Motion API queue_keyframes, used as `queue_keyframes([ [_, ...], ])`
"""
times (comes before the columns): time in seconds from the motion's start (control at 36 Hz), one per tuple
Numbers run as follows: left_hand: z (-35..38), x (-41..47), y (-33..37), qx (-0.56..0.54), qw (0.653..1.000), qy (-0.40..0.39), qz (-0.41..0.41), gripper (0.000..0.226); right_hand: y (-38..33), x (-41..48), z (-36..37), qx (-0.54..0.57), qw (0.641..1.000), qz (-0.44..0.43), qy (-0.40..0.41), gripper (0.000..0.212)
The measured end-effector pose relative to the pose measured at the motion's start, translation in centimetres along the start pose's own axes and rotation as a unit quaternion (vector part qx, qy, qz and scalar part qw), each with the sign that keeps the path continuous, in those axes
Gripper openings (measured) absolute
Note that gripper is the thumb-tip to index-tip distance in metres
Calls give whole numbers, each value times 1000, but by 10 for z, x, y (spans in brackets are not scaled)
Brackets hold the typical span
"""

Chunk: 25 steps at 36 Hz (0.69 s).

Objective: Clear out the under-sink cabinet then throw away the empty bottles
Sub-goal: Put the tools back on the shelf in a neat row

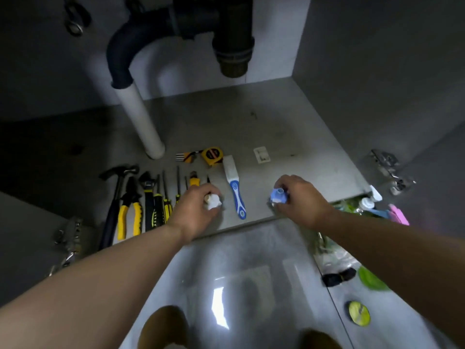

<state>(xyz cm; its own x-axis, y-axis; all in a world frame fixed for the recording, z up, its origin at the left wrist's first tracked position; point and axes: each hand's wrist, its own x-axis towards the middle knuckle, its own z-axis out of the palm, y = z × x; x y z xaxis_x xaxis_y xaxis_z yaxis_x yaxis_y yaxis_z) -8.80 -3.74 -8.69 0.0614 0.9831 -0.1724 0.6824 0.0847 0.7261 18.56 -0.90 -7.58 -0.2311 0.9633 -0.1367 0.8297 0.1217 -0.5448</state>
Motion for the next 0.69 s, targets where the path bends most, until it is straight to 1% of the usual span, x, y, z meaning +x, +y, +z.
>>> queue_keyframes([
  [0.11, -6, 7, -22, -79, 995, 31, -43, 28, -18, 46, 22, 12, 999, 46, 24, 16],
  [0.17, -8, 11, -30, -110, 991, 49, -58, 28, -23, 67, 35, 12, 998, 55, 36, 14],
  [0.28, -9, 19, -34, -170, 980, 73, -71, 30, -31, 104, 52, 16, 996, 76, 50, 20],
  [0.33, -8, 21, -34, -178, 978, 83, -72, 35, -33, 118, 57, 27, 993, 92, 62, 24],
  [0.42, -6, 22, -36, -179, 979, 80, -60, 39, -35, 132, 63, 47, 988, 115, 93, 25],
  [0.56, -1, 25, -35, -174, 980, 84, -56, 45, -41, 119, 71, 78, 978, 142, 132, 27],
  [0.64, 1, 26, -34, -171, 981, 81, -51, 44, -38, 99, 70, 86, 979, 126, 132, 32],
  [0.69, 2, 26, -33, -164, 982, 78, -44, 45, -32, 88, 67, 82, 982, 128, 114, 37],
])
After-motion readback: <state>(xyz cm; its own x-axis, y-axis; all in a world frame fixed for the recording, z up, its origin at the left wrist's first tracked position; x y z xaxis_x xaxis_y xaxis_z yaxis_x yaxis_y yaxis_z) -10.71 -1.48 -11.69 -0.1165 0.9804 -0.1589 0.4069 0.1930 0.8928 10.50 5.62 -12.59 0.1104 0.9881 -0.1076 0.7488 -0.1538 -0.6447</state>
